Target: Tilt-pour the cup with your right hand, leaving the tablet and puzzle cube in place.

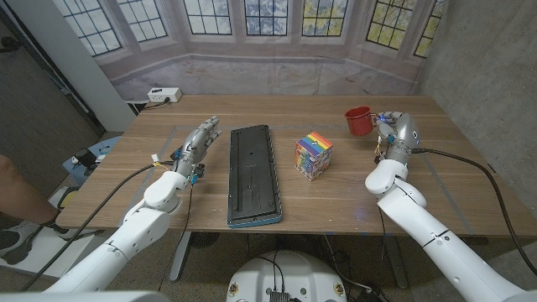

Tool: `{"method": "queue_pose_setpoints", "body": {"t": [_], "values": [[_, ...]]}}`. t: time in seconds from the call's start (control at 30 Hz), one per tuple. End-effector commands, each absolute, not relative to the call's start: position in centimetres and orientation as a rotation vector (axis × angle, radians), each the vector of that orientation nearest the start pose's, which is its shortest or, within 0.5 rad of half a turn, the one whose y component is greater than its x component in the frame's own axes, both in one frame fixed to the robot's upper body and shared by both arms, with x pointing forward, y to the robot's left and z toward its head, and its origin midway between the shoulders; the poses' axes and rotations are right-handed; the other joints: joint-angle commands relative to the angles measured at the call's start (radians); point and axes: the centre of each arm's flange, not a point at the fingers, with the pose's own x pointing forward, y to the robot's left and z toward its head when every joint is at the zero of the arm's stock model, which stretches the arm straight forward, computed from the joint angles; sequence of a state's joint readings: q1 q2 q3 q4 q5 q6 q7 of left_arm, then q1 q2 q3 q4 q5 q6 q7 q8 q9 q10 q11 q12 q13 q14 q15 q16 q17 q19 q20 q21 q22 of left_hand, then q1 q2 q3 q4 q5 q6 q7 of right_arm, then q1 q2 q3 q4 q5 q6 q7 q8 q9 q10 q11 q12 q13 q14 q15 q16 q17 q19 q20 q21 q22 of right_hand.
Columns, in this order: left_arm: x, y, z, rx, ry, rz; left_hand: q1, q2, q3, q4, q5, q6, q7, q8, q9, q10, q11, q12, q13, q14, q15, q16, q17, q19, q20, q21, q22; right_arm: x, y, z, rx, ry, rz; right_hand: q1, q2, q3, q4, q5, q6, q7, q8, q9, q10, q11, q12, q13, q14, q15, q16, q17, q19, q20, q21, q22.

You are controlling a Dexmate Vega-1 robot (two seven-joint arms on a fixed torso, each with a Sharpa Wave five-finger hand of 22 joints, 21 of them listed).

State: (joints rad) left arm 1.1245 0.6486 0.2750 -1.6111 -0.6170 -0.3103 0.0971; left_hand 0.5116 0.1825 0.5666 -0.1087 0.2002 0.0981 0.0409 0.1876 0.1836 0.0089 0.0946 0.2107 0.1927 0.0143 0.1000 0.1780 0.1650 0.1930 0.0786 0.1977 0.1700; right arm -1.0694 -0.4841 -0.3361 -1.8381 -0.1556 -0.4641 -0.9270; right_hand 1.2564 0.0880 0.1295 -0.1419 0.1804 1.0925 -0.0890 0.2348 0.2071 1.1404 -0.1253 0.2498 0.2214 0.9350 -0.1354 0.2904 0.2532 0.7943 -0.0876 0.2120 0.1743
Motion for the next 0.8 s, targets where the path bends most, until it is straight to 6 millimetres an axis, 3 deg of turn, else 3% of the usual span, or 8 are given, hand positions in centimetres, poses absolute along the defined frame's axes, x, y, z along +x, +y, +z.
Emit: {"method": "queue_pose_setpoints", "body": {"t": [0.03, 0.8], "values": [[57.9, 31.0, -6.5, -0.009, -0.624, -0.150, 0.012, -0.001, -0.007, 0.000, 0.006, 0.004, -0.003, 0.001, 0.004, 0.005, 0.000, 0.001, 0.005, 0.008, 0.005, 0.001, 0.004, 0.004, 0.005, -0.001, 0.005, 57.2, -29.7, -5.3, -0.401, -0.520, -0.839, 0.006, 0.005, -0.004, -0.007, 0.001, 0.006, 0.003, 0.003, 0.005, 0.004, -0.001, 0.003, 0.002, 0.010, -0.103, -0.003, 0.006, 0.006, -0.109, 0.004, 0.003], [57.6, 31.2, -6.9, -0.021, -0.610, -0.138, 0.013, 0.000, -0.008, 0.000, 0.006, 0.005, -0.003, 0.001, 0.004, 0.005, 0.001, 0.000, 0.005, 0.007, 0.005, 0.001, 0.004, 0.004, 0.005, 0.000, 0.005, 60.5, -28.7, -9.2, -0.314, -0.409, -0.865, 0.009, 0.007, -0.003, -0.008, 0.001, 0.005, 0.005, 0.001, 0.006, 0.002, -0.004, 0.000, 0.002, 0.011, -0.102, -0.003, 0.009, 0.008, -0.105, 0.005, 0.003]]}}
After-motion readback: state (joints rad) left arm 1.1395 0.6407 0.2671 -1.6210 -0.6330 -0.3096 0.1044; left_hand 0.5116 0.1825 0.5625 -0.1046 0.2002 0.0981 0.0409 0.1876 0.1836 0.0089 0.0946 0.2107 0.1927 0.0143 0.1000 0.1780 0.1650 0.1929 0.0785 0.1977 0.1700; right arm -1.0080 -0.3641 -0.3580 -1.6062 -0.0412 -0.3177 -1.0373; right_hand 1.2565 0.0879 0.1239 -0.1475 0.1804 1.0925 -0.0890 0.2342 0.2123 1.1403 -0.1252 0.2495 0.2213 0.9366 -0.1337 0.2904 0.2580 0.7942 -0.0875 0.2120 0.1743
